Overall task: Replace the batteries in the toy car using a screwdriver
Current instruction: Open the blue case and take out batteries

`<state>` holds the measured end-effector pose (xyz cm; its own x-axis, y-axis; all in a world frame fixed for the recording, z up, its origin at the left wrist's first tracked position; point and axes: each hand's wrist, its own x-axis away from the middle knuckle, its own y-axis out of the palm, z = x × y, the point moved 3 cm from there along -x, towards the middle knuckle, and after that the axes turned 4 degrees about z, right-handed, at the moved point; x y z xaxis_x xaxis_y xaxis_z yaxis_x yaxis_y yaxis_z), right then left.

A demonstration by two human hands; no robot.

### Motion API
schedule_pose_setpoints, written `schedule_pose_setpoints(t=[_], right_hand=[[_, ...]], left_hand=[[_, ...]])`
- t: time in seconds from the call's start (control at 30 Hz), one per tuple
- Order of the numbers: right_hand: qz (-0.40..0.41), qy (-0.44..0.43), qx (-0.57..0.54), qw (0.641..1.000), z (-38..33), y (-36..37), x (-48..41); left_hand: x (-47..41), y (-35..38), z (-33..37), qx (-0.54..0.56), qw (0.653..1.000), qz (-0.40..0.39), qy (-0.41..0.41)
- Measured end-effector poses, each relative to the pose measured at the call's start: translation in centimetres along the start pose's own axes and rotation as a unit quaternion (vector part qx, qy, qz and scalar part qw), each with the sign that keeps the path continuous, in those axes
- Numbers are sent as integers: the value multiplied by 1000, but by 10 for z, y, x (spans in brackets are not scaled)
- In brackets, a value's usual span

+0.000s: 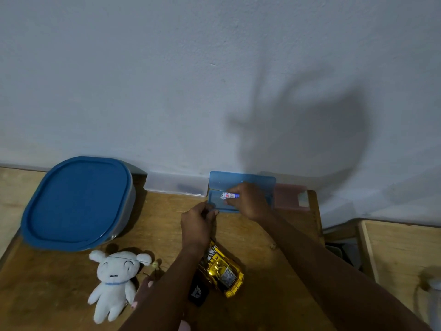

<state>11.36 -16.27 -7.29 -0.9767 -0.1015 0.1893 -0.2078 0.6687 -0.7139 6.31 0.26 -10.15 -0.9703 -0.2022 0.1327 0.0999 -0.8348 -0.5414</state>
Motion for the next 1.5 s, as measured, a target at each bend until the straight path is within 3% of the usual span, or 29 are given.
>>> schedule_pose_setpoints(t=[0.1,0.3,0.5,0.67,1.1,1.2,1.3,1.43,1.5], right_hand=[[-6,34,-20,999,6,-13,14],[-112,60,22,992,38,-10,51],[-18,34,121,992,35,-10,62],[5,-11,221,975,32,-7,70],[49,-12,127,991,50,-16,72],[134,28,76,988,56,-28,70],[256,102,18,961,64,-49,59],[273,150,-120,943,62,-59,37],[272,147,-138,941,59,-56,33]], left_hand=[[-2,2,2,-6,1000,4,-6],[-5,3,5,-23,999,24,6],[-3,4,6,-25,999,27,4],[-4,4,12,-26,999,33,-2],[-2,3,16,-46,998,43,-8],[-1,0,17,-70,996,48,5],[-2,-2,19,-92,994,50,11],[-2,-2,20,-112,993,47,4],[-2,-2,20,-117,992,53,-5]])
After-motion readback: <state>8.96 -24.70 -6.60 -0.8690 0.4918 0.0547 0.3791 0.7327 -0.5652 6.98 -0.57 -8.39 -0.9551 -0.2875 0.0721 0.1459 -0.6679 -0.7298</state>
